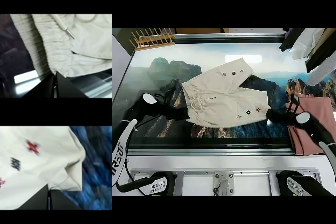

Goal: Fold the clothes and pants, and hang the long-sleeved shirts on hangers.

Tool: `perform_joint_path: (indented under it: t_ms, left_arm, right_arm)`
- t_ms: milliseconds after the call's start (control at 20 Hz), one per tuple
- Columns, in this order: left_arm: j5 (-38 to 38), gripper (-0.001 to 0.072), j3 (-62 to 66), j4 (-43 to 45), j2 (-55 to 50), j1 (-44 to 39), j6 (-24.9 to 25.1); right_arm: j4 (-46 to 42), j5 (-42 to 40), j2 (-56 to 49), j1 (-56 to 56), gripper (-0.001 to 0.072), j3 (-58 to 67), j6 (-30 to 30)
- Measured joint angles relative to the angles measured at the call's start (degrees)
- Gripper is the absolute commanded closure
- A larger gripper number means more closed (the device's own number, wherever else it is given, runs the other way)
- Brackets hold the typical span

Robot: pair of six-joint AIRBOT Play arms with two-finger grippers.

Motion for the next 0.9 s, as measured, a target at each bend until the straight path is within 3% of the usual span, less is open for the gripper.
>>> perform_joint_path:
  t_ms: [200,450,650,900]
  left_arm:
    - [-3.9,0.0699,9.6,-1.0,9.6,1.5,-2.2]
    - [-7.5,0.0699,23.7,-0.5,25.2,0.3,-6.7]
    - [-8.5,0.0699,31.1,0.2,36.4,-2.8,-12.1]
    - [-8.7,0.07,34.0,-0.3,44.8,-5.8,-21.7]
  right_arm:
    - [-8.7,8.6,3.6,-0.8,0.0712,21.4,-0.7]
    - [-13.6,12.6,9.4,-1.1,0.0712,46.4,-1.1]
    - [-15.1,13.2,15.1,-1.2,0.0713,55.7,-1.1]
    - [-14.7,13.6,20.5,-1.2,0.0714,58.8,-1.1]
